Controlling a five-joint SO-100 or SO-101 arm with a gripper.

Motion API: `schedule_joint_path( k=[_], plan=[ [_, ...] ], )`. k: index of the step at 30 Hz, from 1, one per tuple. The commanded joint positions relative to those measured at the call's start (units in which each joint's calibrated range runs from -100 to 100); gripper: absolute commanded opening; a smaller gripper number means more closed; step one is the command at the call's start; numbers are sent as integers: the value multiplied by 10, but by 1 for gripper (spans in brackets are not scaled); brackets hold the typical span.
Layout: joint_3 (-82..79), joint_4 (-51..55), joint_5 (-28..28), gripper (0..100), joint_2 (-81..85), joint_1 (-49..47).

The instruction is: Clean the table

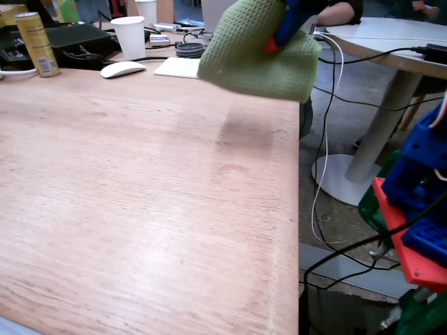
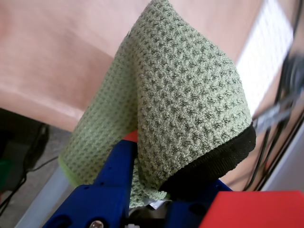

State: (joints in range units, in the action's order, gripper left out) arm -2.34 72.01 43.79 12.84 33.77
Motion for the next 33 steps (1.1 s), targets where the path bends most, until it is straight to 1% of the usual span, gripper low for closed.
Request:
schedule_joint_path(
  k=[1, 3, 6, 7, 9, 14, 18, 21, 23, 25, 27, 31, 33],
  plan=[
    [-138, 5, -3, 0, 153, -131],
    [-211, 5, -4, 0, 200, -233],
    [-267, -1, -40, 0, 237, -366],
    [-275, -3, -42, 0, 240, -404],
    [-280, -8, -48, 0, 240, -458],
    [-281, -9, -107, 0, 234, -603],
    [-281, -9, -154, 0, 230, -608],
    [-282, -10, -165, 0, 229, -605],
    [-282, -11, -199, 0, 228, -602],
    [-282, -12, -214, 0, 228, -607],
    [-305, -67, -216, 0, 206, -607],
    [-438, -233, -216, 0, 199, -608],
    [-452, -275, -217, 0, 199, -646]
  ],
)
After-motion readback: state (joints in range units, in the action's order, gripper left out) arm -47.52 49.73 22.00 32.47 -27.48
